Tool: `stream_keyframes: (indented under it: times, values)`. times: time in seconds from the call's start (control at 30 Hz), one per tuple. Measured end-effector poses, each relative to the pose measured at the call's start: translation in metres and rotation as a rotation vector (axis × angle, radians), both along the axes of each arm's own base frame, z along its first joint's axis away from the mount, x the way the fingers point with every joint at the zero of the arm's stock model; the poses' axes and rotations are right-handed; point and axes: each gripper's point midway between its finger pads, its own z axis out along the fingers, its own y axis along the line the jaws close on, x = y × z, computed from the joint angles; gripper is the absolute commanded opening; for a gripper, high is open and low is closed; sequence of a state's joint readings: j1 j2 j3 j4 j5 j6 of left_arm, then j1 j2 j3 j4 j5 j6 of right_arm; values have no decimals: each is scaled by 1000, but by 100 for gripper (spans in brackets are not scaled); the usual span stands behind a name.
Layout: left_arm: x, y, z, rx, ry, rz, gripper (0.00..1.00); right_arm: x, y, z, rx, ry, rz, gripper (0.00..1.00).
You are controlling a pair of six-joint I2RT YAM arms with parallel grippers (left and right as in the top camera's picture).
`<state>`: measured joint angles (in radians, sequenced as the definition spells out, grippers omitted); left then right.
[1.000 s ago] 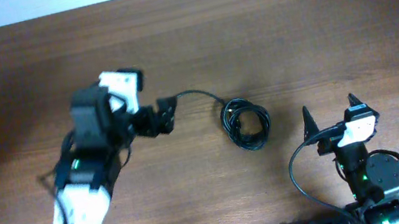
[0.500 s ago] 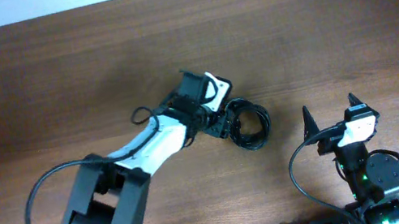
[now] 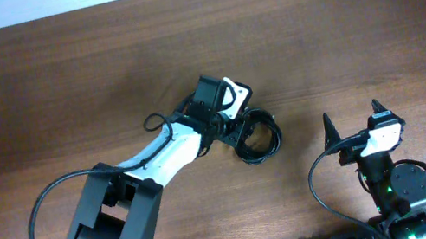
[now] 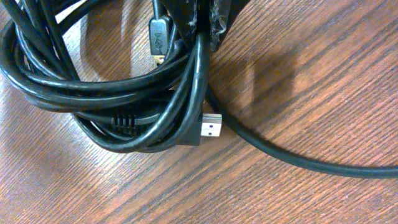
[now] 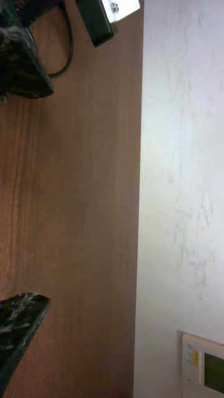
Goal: Untangle cables
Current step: 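Reach the left gripper to the black cable coil and grasp it, then reach the right gripper to the coil and grasp a loop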
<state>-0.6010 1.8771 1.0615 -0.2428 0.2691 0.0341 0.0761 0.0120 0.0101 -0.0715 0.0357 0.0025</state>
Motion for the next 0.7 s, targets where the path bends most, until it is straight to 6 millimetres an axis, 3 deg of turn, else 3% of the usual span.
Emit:
stream_keyframes:
  times: [0.13, 0.3, 0.47, 0.63, 0.7]
  values:
    - [-4, 9, 6, 15, 21, 13, 0, 0, 0, 0, 0, 0, 0, 99]
    - [-1, 12, 63, -68, -30, 91, 0, 0, 0, 0, 1, -1, 0, 99]
    - [-20, -3, 70, -175, 92, 77, 0, 0, 6, -1, 45, 7, 31, 98]
    - [-27, -9, 74, -214, 126, 52, 0, -3, 24, -3, 232, 53, 118, 98]
    - [-31, -12, 75, -232, 142, 37, 0, -8, 40, -6, 288, 106, 205, 98]
